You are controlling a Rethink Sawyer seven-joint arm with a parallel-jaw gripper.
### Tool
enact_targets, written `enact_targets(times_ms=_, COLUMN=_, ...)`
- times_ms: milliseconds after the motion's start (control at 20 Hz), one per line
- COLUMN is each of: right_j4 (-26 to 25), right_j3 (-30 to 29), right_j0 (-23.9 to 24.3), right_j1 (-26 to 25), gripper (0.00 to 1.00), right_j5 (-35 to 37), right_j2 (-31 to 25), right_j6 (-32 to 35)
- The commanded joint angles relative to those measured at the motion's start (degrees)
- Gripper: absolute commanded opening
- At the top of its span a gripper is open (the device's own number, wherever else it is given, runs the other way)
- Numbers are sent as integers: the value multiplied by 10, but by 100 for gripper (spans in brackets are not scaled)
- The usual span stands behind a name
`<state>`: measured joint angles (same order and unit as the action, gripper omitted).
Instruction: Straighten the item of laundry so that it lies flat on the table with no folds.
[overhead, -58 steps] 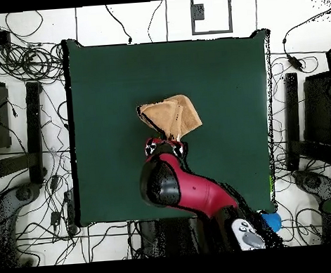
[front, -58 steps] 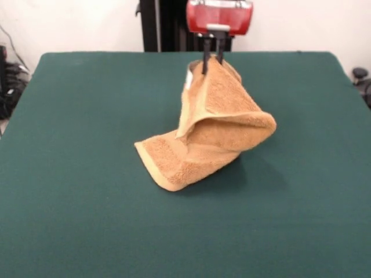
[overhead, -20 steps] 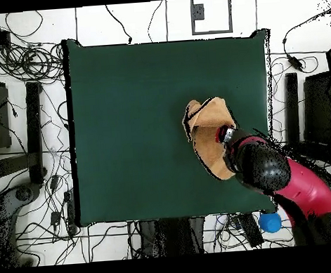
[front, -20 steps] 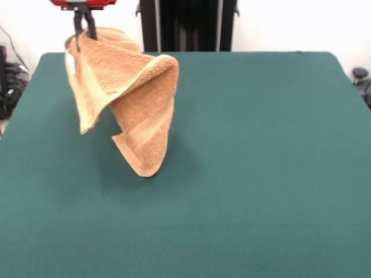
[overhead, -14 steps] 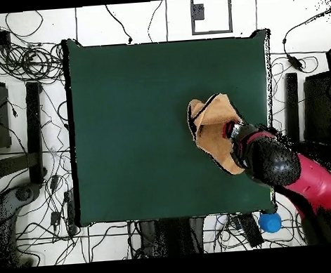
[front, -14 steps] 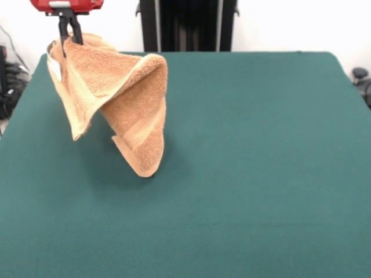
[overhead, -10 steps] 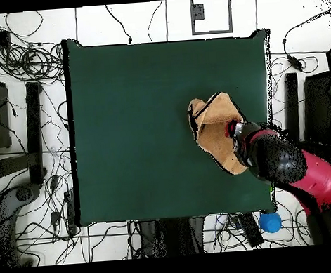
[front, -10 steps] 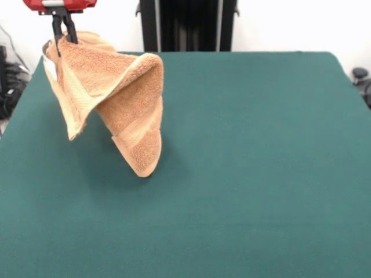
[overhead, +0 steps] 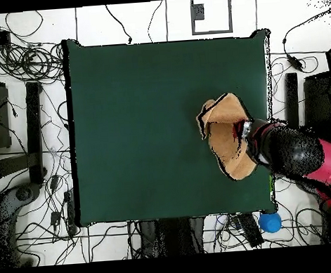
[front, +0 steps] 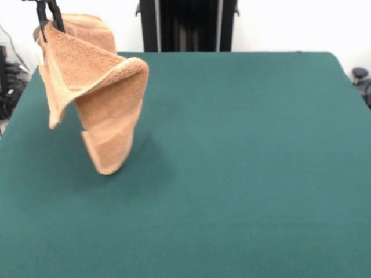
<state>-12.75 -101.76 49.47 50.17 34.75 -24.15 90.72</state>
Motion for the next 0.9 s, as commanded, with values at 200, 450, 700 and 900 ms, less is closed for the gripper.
enact_targets(times_ms=200, right_j4=-38, right_j3=41, right_j0=14, right_j1=6, gripper=0, right_j5=96, right_j2=-79, right_j6=-130)
enact_targets(times_ms=450, right_j4=-49, right_j3=38, right_j0=24, right_j1=-2, gripper=0, right_j5=92, right_j2=-91, right_j6=-122)
enact_targets(times_ms=700, right_j4=-63, right_j3=49, right_j0=27, right_j1=-20, gripper=0, right_j5=90, right_j2=-100, right_j6=-123)
enact_targets(times_ms=900, right_j4=-87, right_j3=33, right_j0=18, right_j1=-47, gripper=0, right_j5=36, right_j2=-100, right_j6=-99)
